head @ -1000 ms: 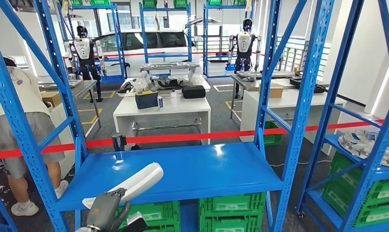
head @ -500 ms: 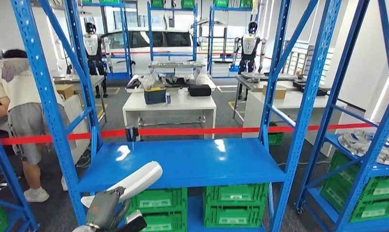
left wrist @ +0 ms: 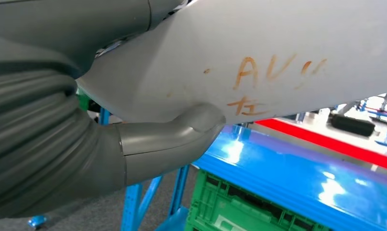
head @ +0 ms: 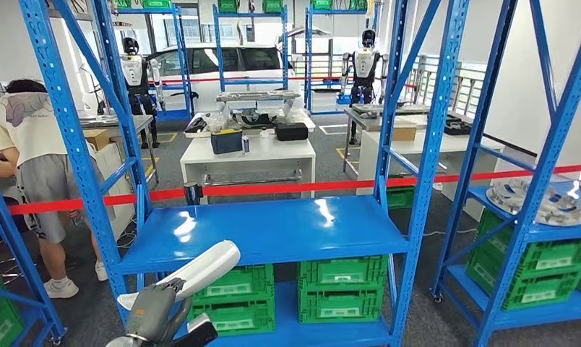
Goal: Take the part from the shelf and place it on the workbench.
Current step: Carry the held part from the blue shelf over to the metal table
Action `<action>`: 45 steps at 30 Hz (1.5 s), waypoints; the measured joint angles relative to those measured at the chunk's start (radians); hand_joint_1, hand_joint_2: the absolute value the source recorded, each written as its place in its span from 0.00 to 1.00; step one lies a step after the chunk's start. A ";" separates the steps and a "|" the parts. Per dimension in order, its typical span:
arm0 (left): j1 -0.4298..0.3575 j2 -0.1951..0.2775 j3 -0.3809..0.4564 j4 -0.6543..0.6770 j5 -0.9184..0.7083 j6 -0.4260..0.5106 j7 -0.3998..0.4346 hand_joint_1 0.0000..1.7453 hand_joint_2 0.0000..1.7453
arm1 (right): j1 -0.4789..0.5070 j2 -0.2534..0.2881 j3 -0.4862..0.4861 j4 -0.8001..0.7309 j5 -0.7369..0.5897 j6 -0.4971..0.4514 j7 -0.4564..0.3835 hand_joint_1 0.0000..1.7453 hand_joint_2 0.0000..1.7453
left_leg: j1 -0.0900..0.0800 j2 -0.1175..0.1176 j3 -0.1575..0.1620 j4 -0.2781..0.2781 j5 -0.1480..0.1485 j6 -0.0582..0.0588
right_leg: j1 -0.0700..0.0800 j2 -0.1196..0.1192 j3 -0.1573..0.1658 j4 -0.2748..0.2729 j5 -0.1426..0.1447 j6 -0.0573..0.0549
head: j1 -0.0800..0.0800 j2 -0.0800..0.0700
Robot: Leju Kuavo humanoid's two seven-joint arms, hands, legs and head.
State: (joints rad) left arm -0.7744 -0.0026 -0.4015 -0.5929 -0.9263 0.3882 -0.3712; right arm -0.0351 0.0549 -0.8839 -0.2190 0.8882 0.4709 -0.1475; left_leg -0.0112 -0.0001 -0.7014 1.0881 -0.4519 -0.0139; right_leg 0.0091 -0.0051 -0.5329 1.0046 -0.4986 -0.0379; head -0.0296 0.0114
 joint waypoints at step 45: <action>0.008 0.011 0.012 -0.017 0.004 0.006 -0.018 0.85 1.00 | -0.003 0.000 -0.018 0.000 0.013 0.009 0.012 0.00 0.00 | 0.001 0.004 0.190 -0.092 -0.061 0.031 | -0.015 0.001 -0.142 0.019 0.109 0.048 | 0.000 0.000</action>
State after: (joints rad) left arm -0.7664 0.0084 -0.3897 -0.6101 -0.9222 0.3942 -0.3889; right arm -0.0381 0.0546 -0.9022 -0.2190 0.9012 0.4801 -0.1354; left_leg -0.0100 0.0040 -0.5110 0.9961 -0.5134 0.0175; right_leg -0.0062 -0.0038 -0.6750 1.0238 -0.3893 0.0104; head -0.0296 0.0113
